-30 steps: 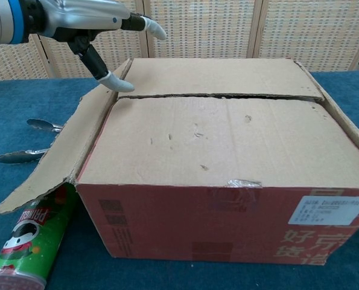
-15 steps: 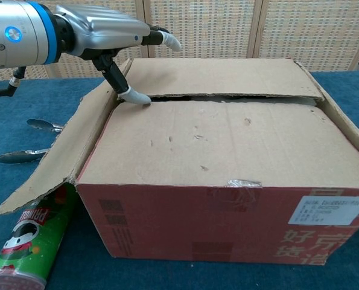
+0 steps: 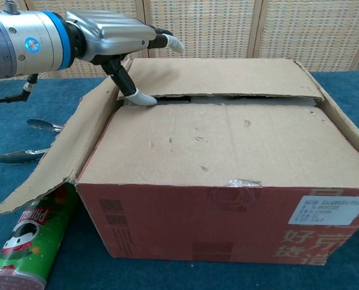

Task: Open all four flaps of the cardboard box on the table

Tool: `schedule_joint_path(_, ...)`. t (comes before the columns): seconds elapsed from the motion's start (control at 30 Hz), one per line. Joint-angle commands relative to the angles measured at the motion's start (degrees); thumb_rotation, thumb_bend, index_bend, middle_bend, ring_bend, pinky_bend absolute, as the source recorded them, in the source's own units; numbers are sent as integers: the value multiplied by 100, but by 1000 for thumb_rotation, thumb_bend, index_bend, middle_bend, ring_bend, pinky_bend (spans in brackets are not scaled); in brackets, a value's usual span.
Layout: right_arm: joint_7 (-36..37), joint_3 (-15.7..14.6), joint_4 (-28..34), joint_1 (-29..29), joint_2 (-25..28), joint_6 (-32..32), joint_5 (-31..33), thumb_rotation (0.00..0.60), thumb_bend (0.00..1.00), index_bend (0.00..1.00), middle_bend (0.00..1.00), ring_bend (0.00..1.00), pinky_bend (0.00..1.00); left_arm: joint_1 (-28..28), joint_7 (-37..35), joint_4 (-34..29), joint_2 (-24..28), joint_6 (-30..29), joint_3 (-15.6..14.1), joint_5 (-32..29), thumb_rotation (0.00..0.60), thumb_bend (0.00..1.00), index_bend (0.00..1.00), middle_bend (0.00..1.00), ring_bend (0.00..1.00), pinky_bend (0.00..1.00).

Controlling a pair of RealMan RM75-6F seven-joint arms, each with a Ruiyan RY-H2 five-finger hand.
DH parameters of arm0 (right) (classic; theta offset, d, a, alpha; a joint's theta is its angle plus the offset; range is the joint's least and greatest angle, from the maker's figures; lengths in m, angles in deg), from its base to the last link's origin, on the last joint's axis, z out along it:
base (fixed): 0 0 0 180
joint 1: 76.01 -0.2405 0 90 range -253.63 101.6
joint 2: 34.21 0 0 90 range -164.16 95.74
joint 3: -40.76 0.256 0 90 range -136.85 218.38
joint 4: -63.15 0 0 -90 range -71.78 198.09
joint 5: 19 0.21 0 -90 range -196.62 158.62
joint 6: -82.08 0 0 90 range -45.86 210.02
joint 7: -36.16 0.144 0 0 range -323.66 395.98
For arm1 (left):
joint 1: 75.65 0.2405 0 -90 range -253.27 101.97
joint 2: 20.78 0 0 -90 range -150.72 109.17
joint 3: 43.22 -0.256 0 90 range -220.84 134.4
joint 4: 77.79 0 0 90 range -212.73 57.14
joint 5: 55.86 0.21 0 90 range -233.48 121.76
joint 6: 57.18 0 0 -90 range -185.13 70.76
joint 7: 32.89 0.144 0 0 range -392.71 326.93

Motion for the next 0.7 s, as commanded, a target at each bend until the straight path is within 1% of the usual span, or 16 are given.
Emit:
schedule_joint_path(0.03, 36, -7, 7, 32, 27, 26, 0, 600, 827, 244, 171, 0, 86, -12, 25, 68, -61, -44, 21, -19, 402, 251, 0, 0, 0, 0)
schedule_joint_path(0.13, 53, -2, 1, 74, 62, 64, 23, 600, 827, 244, 171, 0, 86, -19, 53, 109, -109, -89, 42, -67, 406, 254, 0, 0, 0, 0)
schedule_joint_path(0.27, 76, 3, 7, 111, 90, 101, 30, 600, 827, 244, 171, 0, 86, 34, -22, 173, -191, -242, 82, 52, 450, 264, 0, 0, 0, 0)
schedule_joint_path(0.37, 78, -4, 24, 121, 102, 112, 3, 600, 827, 244, 171, 0, 86, 82, -99, 168, -202, -337, 128, 126, 455, 266, 0, 0, 0, 0)
schedule_joint_path(0.53, 67, 8, 36, 108, 93, 102, -8, 600, 827, 244, 171, 0, 86, 198, -349, 44, -62, -463, 240, 338, 455, 265, 0, 0, 0, 0)
schedule_joint_path(0.7, 36, 11, 61, 88, 88, 78, -28, 600, 827, 244, 171, 0, 86, 310, -646, -62, 225, -565, 431, 548, 455, 261, 0, 0, 0, 0)
